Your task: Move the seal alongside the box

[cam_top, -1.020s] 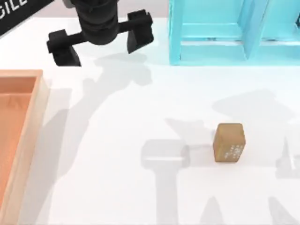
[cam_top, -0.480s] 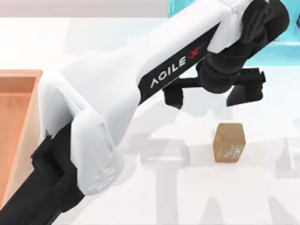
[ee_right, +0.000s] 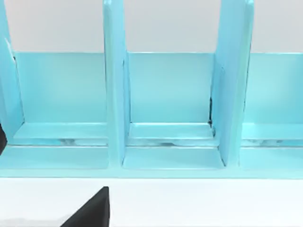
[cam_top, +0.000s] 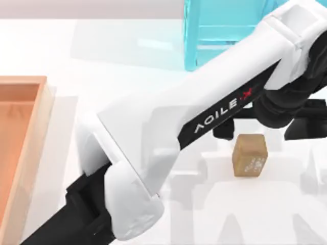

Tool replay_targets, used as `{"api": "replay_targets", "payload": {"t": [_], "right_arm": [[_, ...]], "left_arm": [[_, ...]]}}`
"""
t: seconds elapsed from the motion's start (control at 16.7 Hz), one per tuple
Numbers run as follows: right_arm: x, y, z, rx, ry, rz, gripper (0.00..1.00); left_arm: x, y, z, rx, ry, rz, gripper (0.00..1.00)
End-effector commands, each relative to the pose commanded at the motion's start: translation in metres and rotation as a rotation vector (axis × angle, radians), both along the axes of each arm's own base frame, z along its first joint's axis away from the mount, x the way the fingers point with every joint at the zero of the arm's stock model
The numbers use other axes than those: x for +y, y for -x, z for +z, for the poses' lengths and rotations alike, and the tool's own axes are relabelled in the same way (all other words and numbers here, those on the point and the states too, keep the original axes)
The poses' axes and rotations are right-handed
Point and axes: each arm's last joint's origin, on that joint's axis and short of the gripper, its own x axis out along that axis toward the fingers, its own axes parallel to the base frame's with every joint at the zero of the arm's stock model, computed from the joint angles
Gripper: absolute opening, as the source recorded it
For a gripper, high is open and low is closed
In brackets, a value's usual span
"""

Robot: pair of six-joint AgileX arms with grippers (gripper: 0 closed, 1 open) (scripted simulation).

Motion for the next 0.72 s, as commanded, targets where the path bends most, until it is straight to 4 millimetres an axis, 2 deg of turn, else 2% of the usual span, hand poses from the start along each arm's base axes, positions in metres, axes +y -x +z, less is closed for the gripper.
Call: {"api": "replay_targets", "payload": {"t": [0.36,0.54,0.72], "right_arm": [[0.0,0.0,0.0,0.0,0.0,0.0,1.0],[0.0,0.0,0.0,0.0,0.0,0.0,1.0],[0.0,0.0,0.0,0.0,0.0,0.0,1.0]], "left_arm": [[-0.001,-0.004,-0.006,-0.003,0.004,0.001,1.0],[-0.005,-0.012,-0.027,-0.002,0.003,0.0,1.0],[-0.006,-0.018,-0.061,0.005,-0.008,0.001,1.0]]}}
